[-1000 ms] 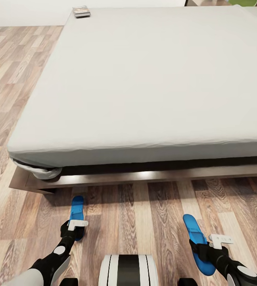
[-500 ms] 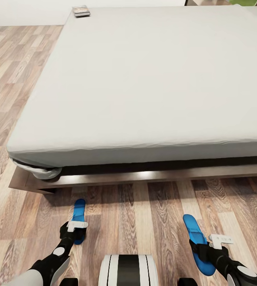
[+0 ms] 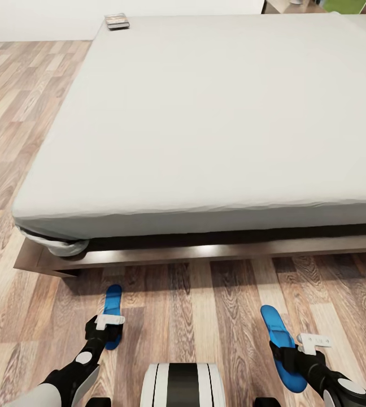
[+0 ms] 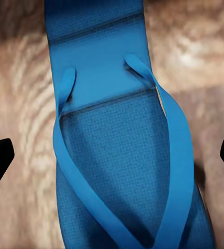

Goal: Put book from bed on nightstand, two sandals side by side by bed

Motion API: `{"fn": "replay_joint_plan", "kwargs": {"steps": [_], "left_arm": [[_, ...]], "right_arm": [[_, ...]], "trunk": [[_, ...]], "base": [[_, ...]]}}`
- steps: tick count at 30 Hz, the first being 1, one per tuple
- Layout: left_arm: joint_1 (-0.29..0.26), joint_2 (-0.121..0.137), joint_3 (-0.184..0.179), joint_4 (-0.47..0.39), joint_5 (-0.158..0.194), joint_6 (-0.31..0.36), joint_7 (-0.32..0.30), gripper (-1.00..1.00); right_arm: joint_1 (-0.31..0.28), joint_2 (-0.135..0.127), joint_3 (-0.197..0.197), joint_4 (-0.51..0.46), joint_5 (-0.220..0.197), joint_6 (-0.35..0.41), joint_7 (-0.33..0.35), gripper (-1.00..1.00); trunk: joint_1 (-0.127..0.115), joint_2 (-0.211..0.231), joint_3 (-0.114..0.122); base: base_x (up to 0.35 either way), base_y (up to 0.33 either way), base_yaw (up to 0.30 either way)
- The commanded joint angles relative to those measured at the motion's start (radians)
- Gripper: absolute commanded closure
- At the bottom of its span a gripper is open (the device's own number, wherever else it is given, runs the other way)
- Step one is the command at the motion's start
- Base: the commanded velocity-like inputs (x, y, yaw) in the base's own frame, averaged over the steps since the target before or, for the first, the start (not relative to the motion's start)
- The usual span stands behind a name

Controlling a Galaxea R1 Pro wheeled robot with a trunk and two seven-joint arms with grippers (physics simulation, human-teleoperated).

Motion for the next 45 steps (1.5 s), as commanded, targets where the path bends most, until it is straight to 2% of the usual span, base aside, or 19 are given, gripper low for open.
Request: {"fn": "replay_joint_plan", "kwargs": {"steps": [1, 3, 19, 25, 35, 45], "left_arm": [[0.0, 0.001, -0.009, 0.0, 0.005, -0.002, 0.006, -1.0], [0.0, 0.001, -0.009, 0.0, 0.005, -0.002, 0.006, -1.0], [0.0, 0.002, -0.009, 0.001, 0.005, -0.002, 0.006, -1.0], [0.0, 0.003, -0.009, 0.001, 0.005, -0.002, 0.007, -1.0], [0.0, 0.002, -0.009, 0.002, 0.005, -0.002, 0.006, -1.0], [0.0, 0.003, -0.009, 0.005, 0.005, -0.002, 0.006, -1.0]], "right_arm": [[0.0, 0.0, -0.001, -0.001, 0.0, 0.005, 0.005, 1.0], [0.0, 0.0, -0.001, -0.001, 0.0, 0.005, 0.005, 1.0], [0.0, 0.0, 0.0, 0.0, 0.0, 0.006, 0.005, 1.0], [0.0, 0.0, 0.0, 0.002, 0.0, 0.006, 0.005, 1.0], [0.0, 0.0, 0.021, 0.008, 0.004, 0.005, 0.001, 1.0], [0.0, 0.0, 0.026, 0.011, 0.004, 0.002, -0.002, 1.0]], "trunk": [[0.0, 0.0, 0.0], [0.0, 0.0, 0.0], [-0.007, 0.004, 0.061], [-0.007, 0.004, 0.061], [-0.012, 0.006, 0.1], [-0.016, 0.008, 0.139]], "base": [[0.0, 0.0, 0.0], [0.0, 0.0, 0.0], [0.0, 0.0, 0.0], [0.0, 0.0, 0.0], [0.0, 0.0, 0.0], [0.0, 0.0, 0.0]]}}
